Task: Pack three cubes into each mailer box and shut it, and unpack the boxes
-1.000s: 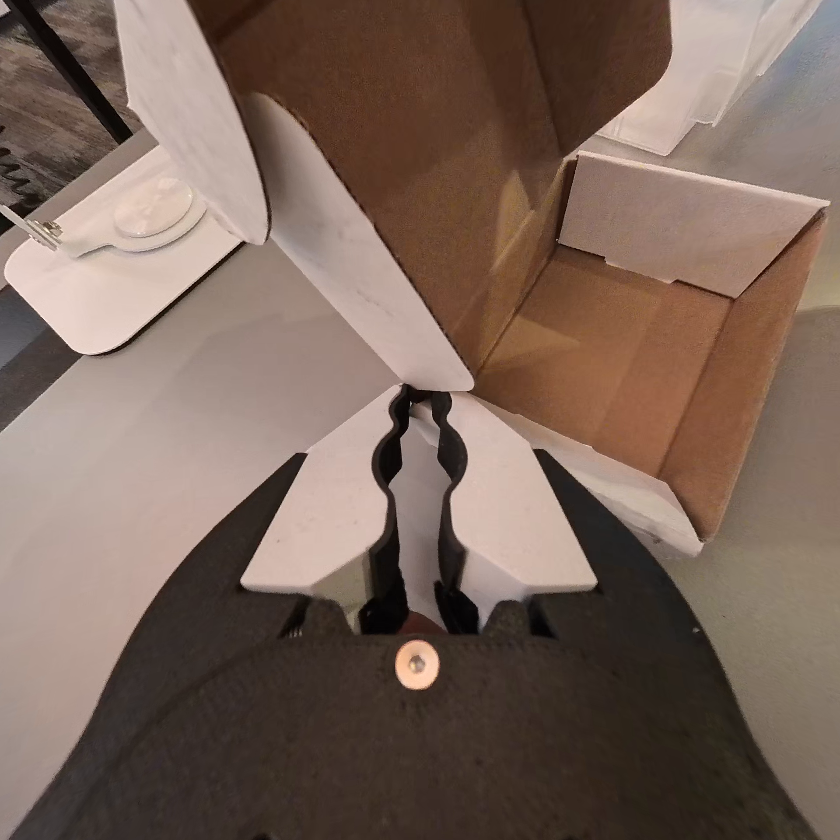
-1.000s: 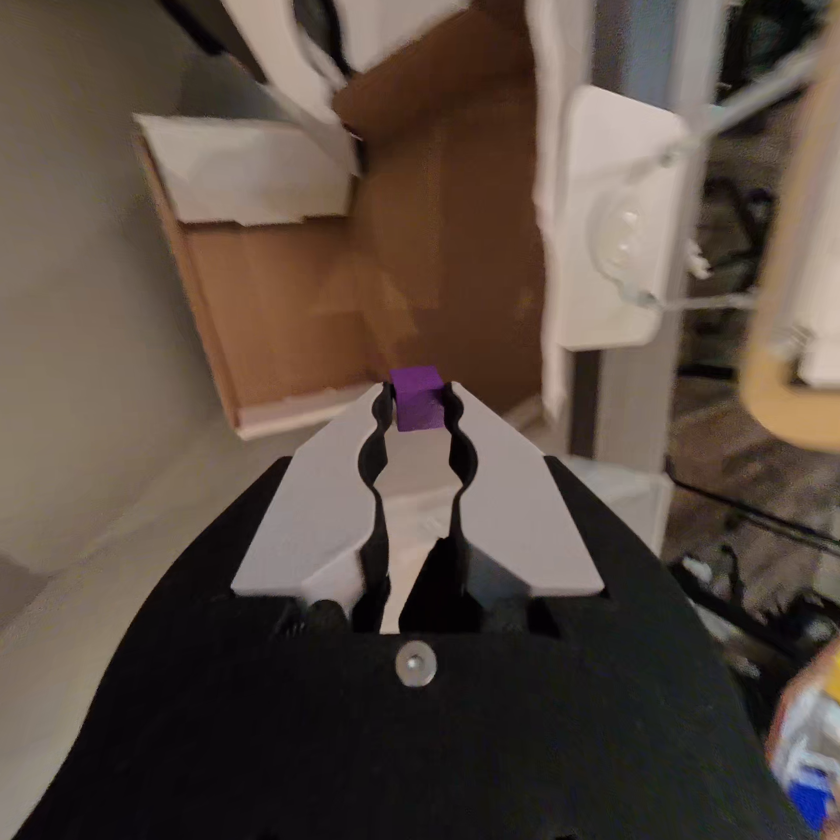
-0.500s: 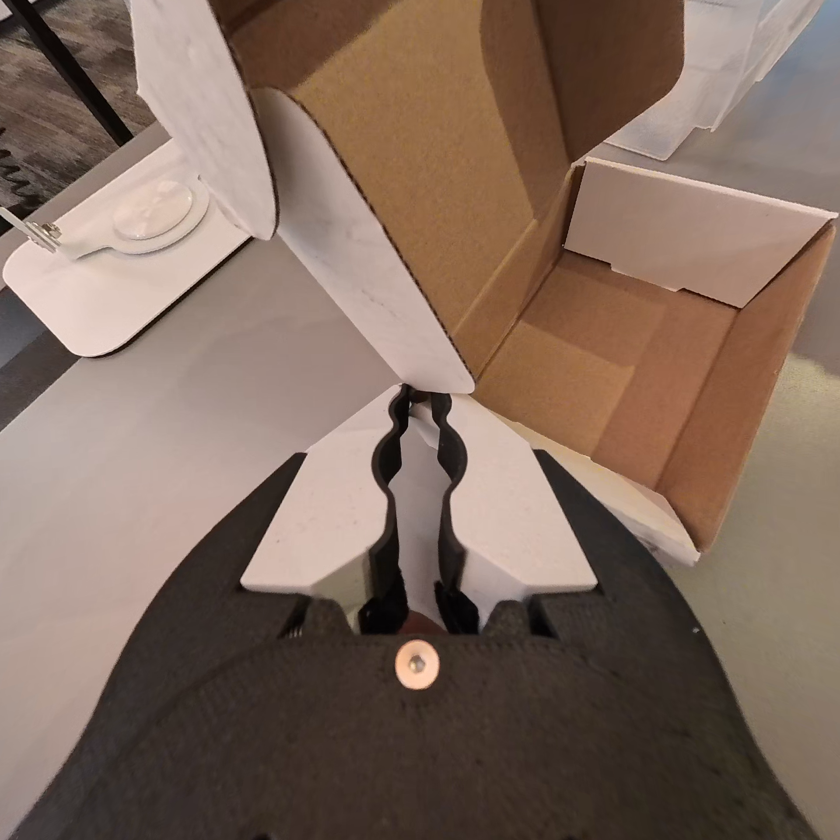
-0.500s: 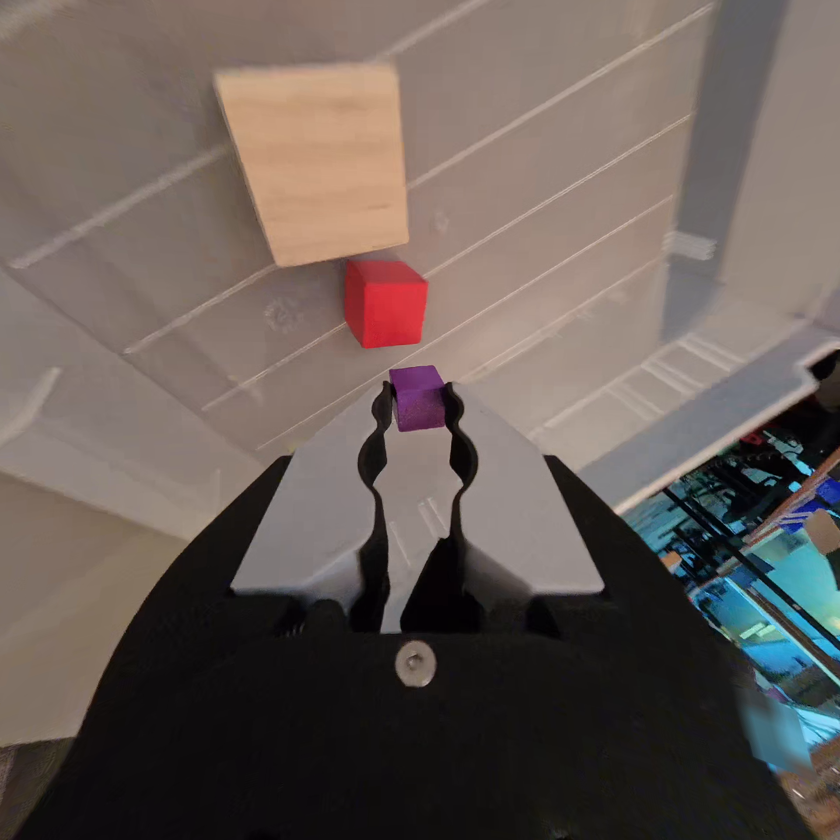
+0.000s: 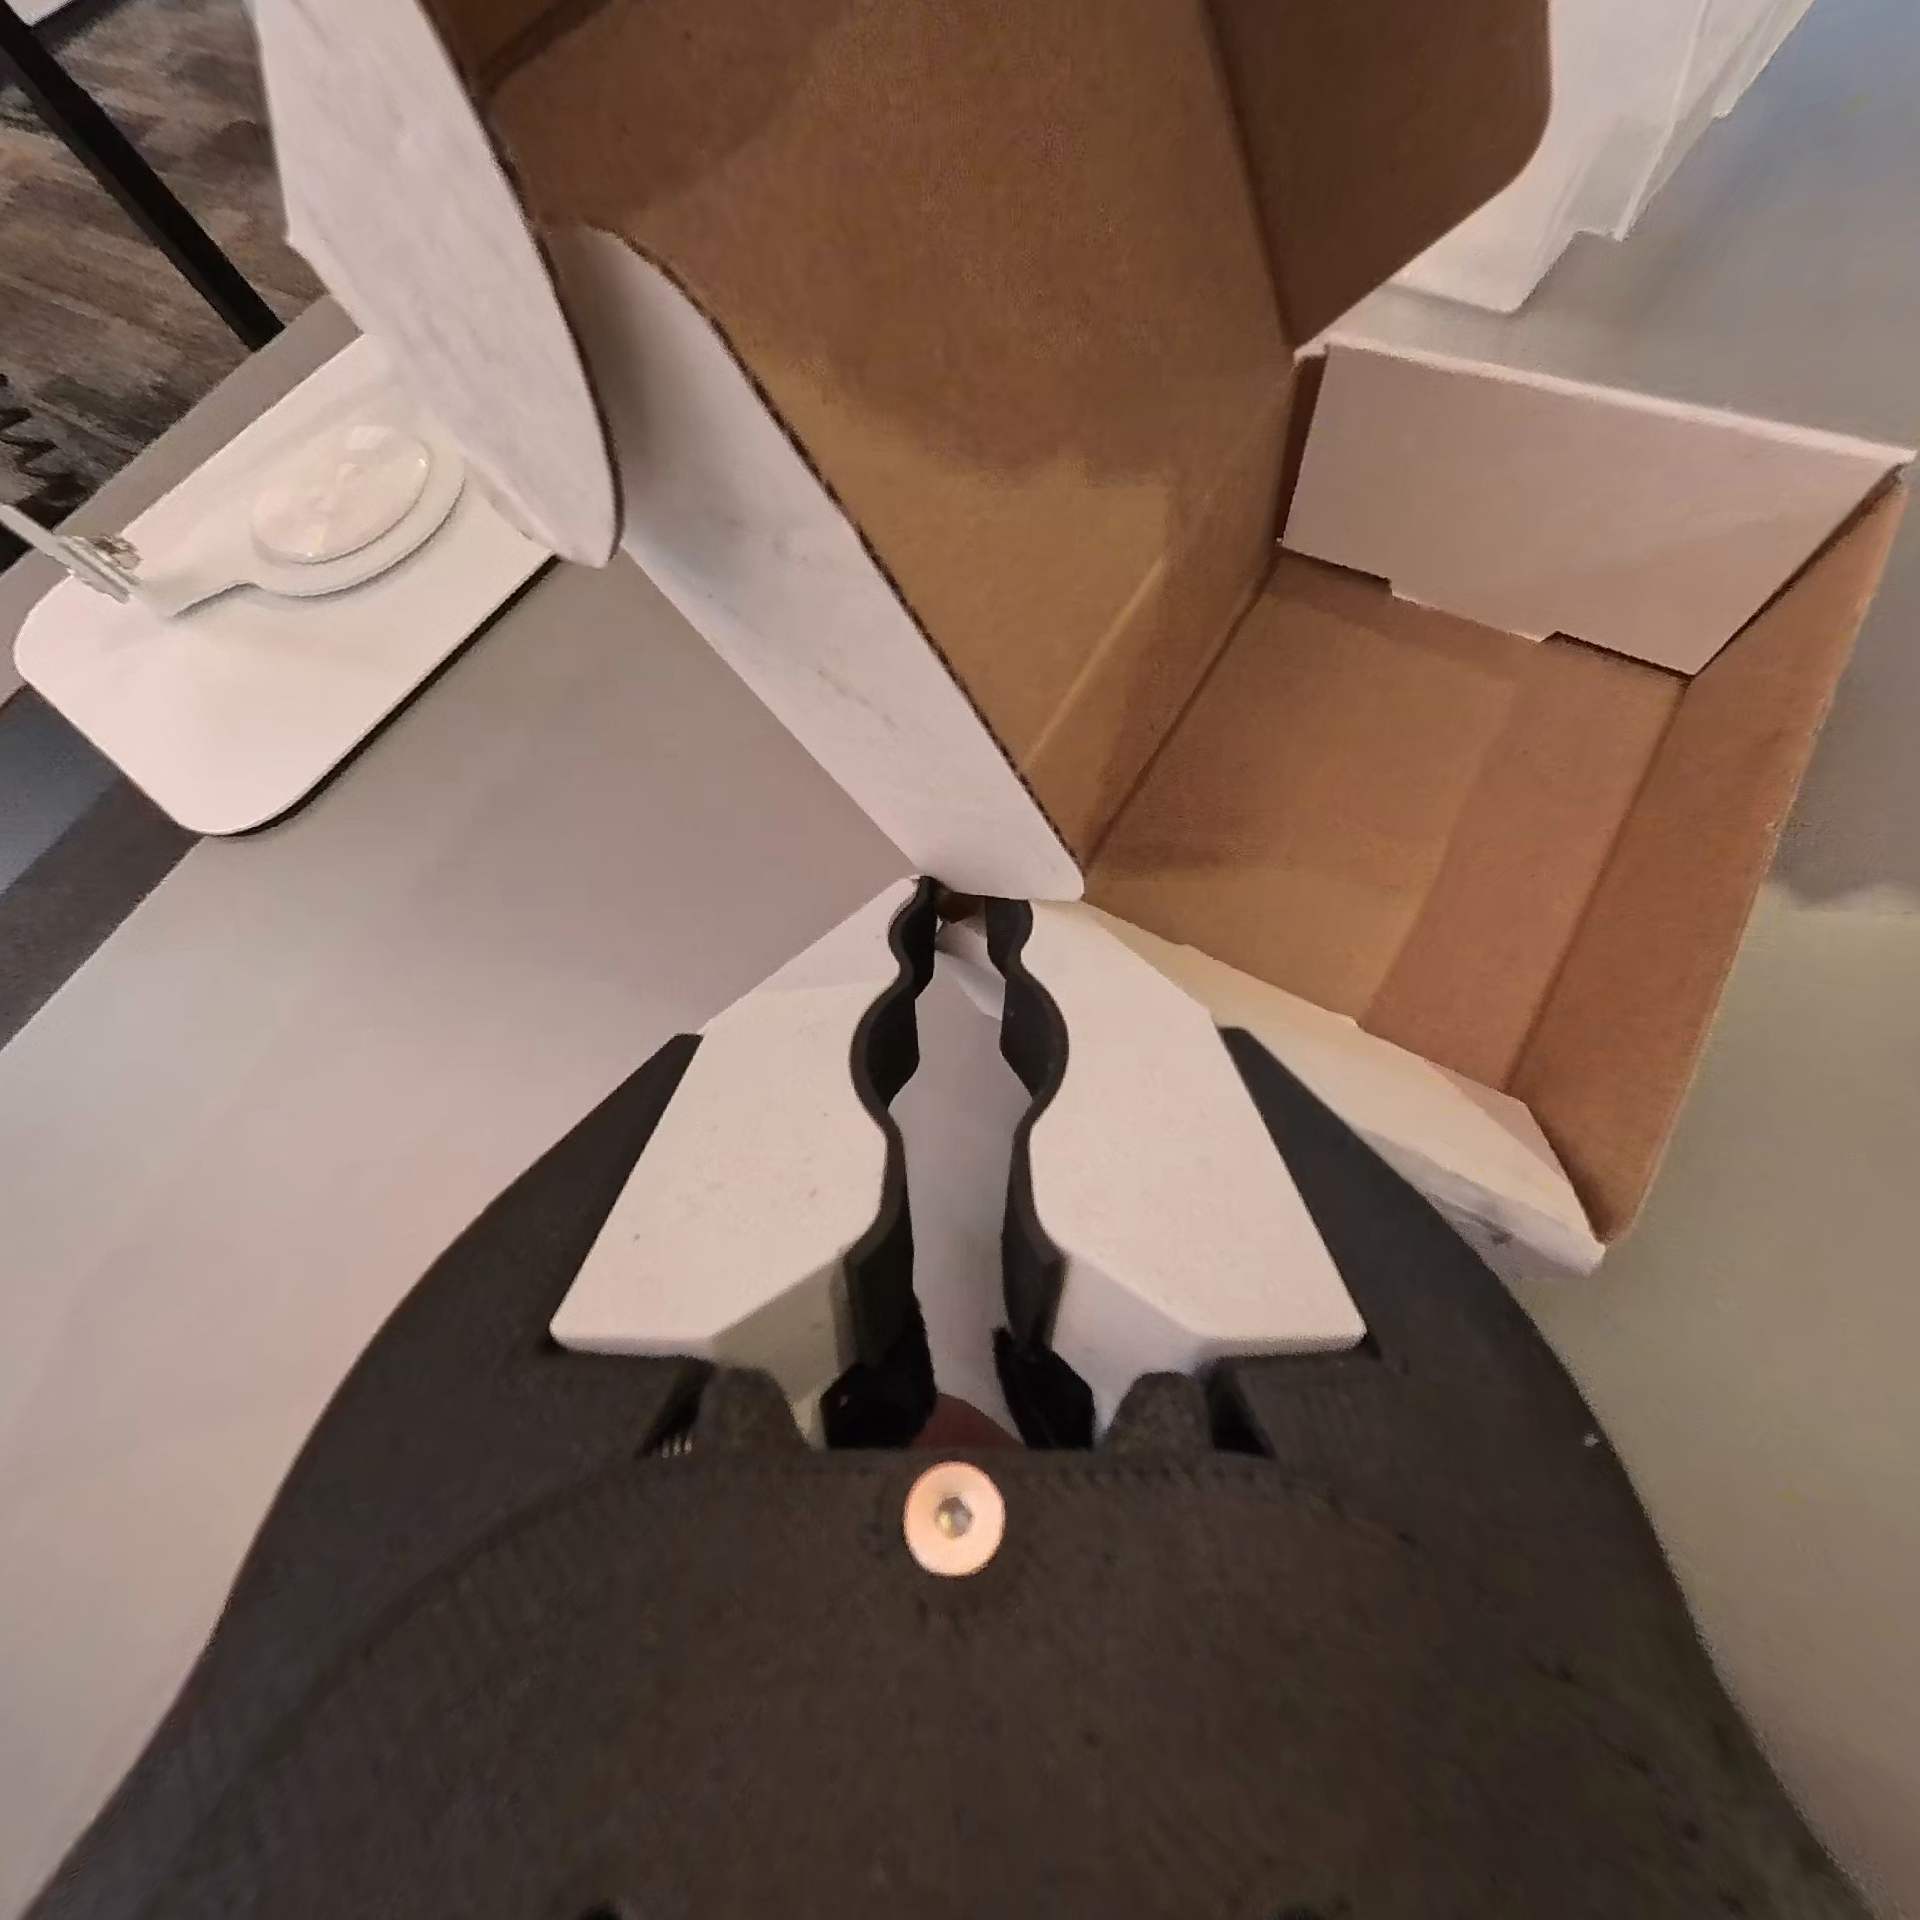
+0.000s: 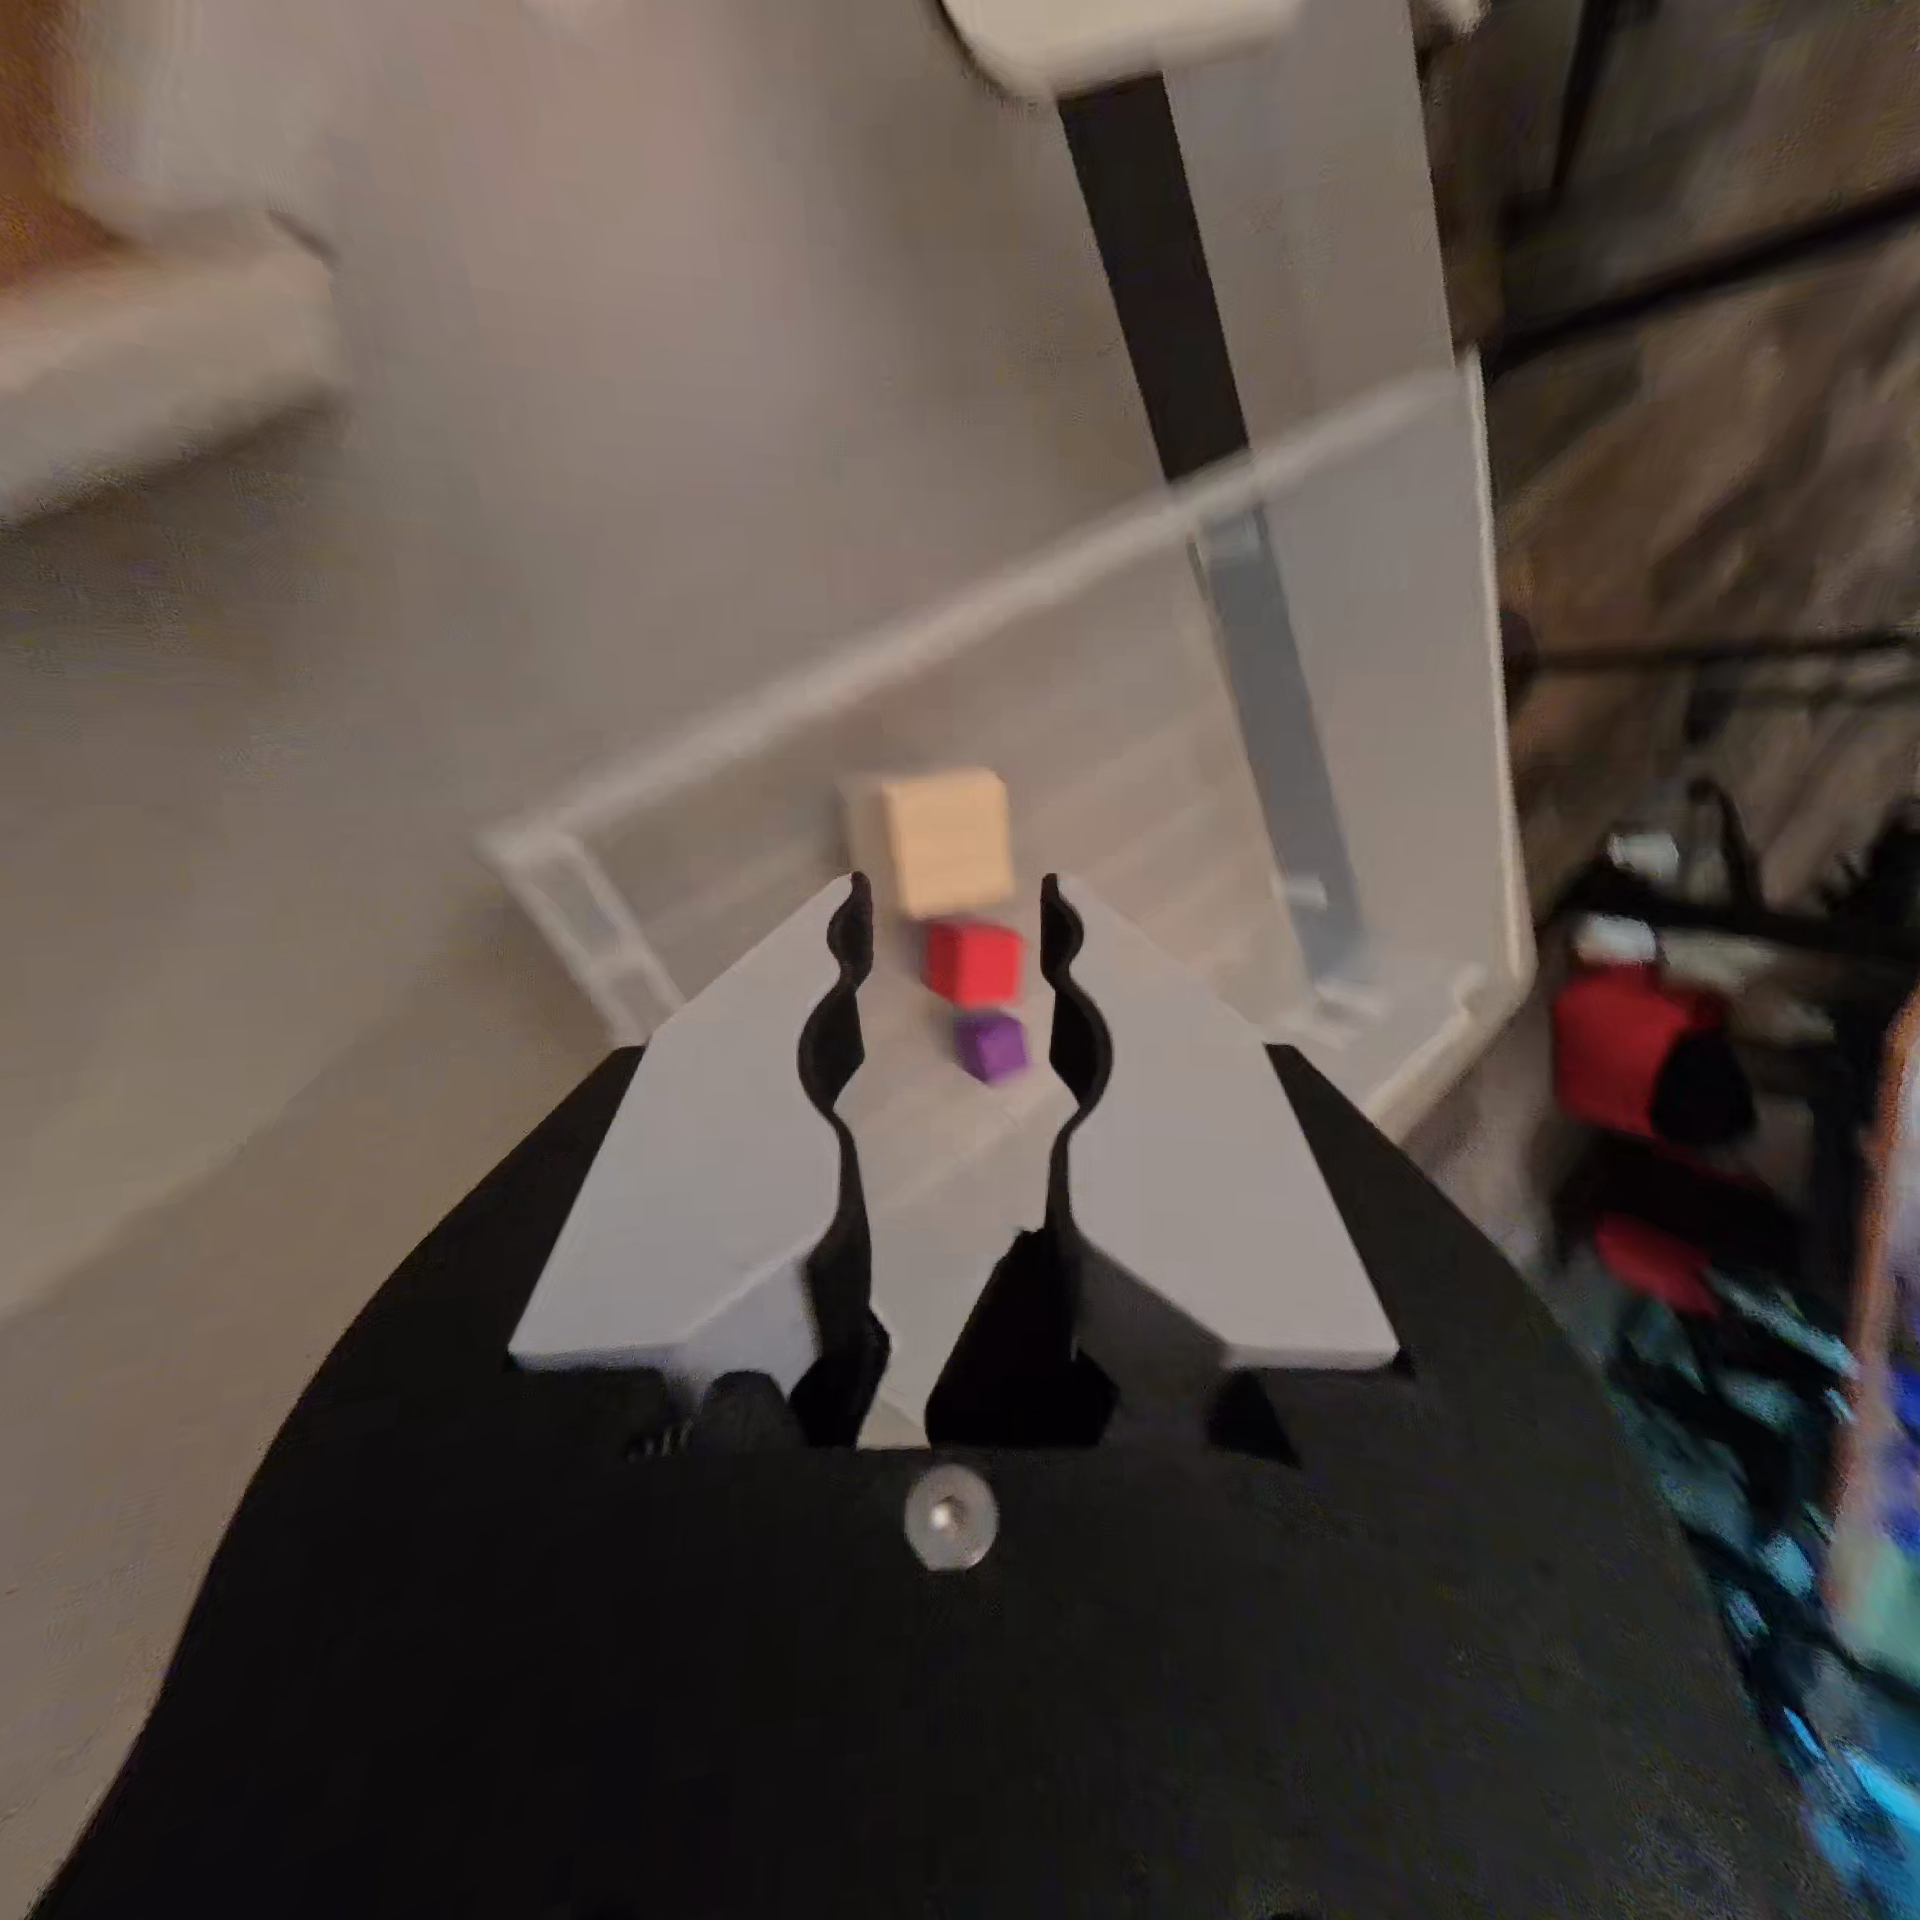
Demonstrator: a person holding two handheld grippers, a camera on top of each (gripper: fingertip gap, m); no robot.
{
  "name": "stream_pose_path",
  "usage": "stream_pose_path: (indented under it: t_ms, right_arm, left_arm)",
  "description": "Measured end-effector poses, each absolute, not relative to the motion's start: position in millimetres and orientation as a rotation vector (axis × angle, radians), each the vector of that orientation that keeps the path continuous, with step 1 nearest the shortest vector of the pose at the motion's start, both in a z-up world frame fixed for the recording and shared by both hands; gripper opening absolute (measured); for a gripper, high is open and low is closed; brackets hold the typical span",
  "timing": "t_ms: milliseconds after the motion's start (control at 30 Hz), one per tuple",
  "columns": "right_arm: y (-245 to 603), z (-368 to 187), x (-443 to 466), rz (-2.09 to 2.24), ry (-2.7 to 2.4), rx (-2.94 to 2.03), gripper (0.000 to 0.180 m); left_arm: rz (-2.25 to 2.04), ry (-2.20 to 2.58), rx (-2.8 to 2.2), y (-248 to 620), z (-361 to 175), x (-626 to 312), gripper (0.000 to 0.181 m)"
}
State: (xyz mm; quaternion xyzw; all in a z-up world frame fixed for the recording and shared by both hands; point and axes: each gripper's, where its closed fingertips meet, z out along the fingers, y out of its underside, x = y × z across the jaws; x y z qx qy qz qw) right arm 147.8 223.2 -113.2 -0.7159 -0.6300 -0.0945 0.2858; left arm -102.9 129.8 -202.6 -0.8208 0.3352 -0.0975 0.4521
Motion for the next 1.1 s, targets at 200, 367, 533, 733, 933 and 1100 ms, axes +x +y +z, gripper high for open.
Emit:
stream_pose_path:
  t_ms: [200, 367, 533, 733, 933, 1100]
  right_arm:
    - [156.6, -105.1, 59.9, 0.205, -1.586, -1.761, 0.032]
    - [151.5, -129.8, 33.5, 0.366, -1.434, -1.828, 0.028]
    - [151.0, -147.6, 16.8, 0.424, -1.355, -1.857, 0.026]
    - [136.5, -162.8, 7.7, 0.478, -1.382, -1.879, 0.032]
    - [114.3, -178.1, -4.5, 0.538, -1.424, -1.894, 0.044]
    - [96.6, -183.0, -18.8, 0.518, -1.414, -1.868, 0.043]
  left_arm:
    - [-0.274, 0.926, -2.034, 117.1, -202.3, -117.7, 0.007]
    - [-0.298, 0.948, -2.001, 115.5, -201.1, -123.0, 0.009]
    - [-0.379, 0.894, -2.003, 114.7, -193.7, -123.9, 0.033]
    - [-0.459, 0.860, -2.068, 106.6, -190.6, -118.4, 0.059]
    - [-0.365, 0.905, -2.210, 94.0, -206.4, -126.2, 0.081]
    - [-0.211, 0.920, -2.341, 89.0, -215.7, -138.6, 0.076]
